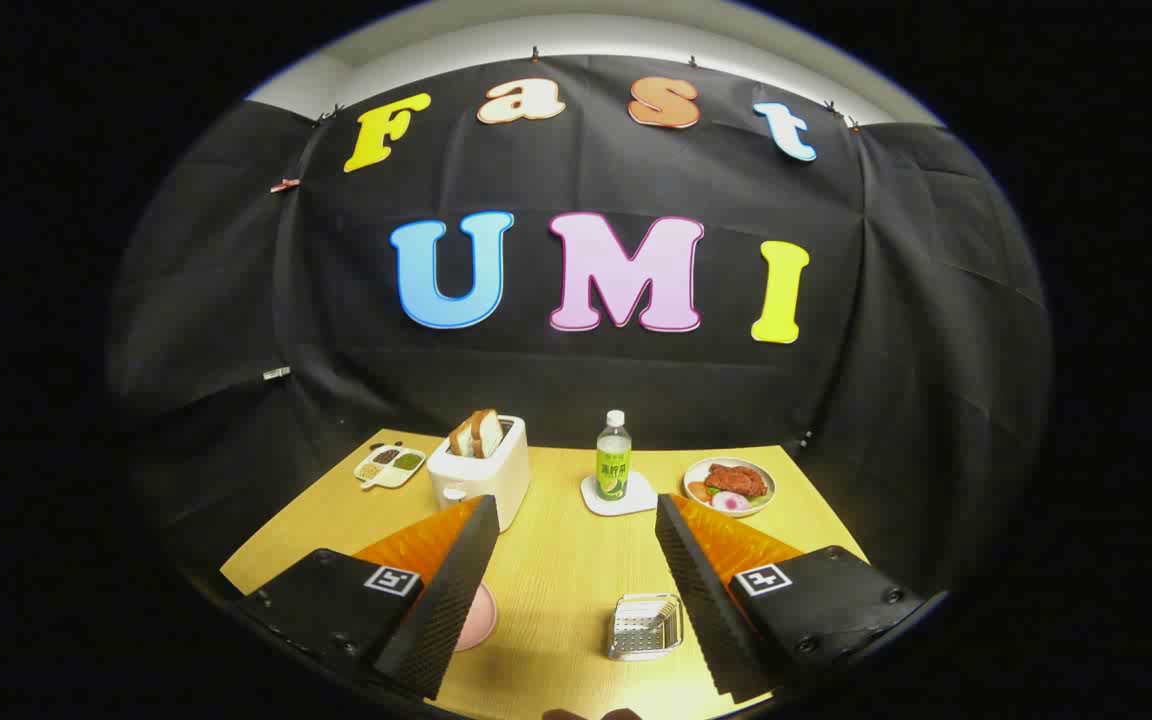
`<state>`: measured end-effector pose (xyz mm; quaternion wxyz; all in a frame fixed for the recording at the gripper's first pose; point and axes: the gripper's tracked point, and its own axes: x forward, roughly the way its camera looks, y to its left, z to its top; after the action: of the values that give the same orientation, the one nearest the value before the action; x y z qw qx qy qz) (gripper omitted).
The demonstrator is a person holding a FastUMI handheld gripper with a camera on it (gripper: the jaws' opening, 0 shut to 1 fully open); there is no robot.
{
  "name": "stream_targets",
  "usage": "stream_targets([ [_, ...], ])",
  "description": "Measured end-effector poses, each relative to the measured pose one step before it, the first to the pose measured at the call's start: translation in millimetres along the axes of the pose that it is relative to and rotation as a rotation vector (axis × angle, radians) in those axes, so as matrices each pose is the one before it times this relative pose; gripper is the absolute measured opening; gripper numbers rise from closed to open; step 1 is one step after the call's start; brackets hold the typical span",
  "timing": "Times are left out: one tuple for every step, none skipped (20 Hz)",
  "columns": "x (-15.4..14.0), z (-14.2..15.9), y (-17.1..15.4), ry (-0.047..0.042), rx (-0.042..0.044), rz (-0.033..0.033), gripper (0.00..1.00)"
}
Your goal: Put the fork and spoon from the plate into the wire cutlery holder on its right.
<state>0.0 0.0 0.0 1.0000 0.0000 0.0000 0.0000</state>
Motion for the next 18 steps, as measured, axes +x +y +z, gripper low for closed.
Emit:
stream_targets([
  [0.81,0.49,0.14,-0.00090,-0.00165,-0.00300,0.98],
  [1.40,-0.69,2.60,0.00064,-0.00328,0.00216,0.98],
  [0.64,-0.86,1.71,0.00475,-0.00515,0.00230,0.98],
  [-0.24,-0.08,0.51,0.00272,-0.00239,-0.00009,0.98],
  [0.25,2.26,-0.85,0.00000,0.00121,-0.00608,0.98],
  [-0.39,1.08,-0.92,0.00135,0.00245,-0.00475,0.98],
  [-1.56,3.77,-0.96,-0.00558,0.00418,-0.00700,0.98],
  [-0.90,3.61,-1.31,-0.00946,-0.00052,-0.01077,0.98],
  [-0.31,3.75,-2.71,-0.00553,-0.00753,-0.01701,0.98],
  [-0.01,-0.58,-1.27,0.00034,-0.01028,-0.01134,0.98],
  [-0.99,3.66,-3.01,-0.01126,-0.00673,-0.01845,0.98],
  [-1.36,3.85,-2.34,-0.00948,0.00174,-0.01415,0.98],
  [-0.25,0.86,-0.36,-0.00541,0.00387,-0.00769,0.98],
  [-0.07,-1.09,-0.10,0.00056,0.00500,-0.00815,0.98],
  [-0.07,0.10,0.54,-0.00108,0.01054,-0.00131,0.98],
  [-0.18,-0.89,1.10,0.00166,0.01238,0.00219,0.98],
  [0.64,-2.05,2.08,0.00334,0.00888,0.00806,0.98],
  [1.38,-2.19,4.25,0.00372,0.00422,0.01393,0.98],
])
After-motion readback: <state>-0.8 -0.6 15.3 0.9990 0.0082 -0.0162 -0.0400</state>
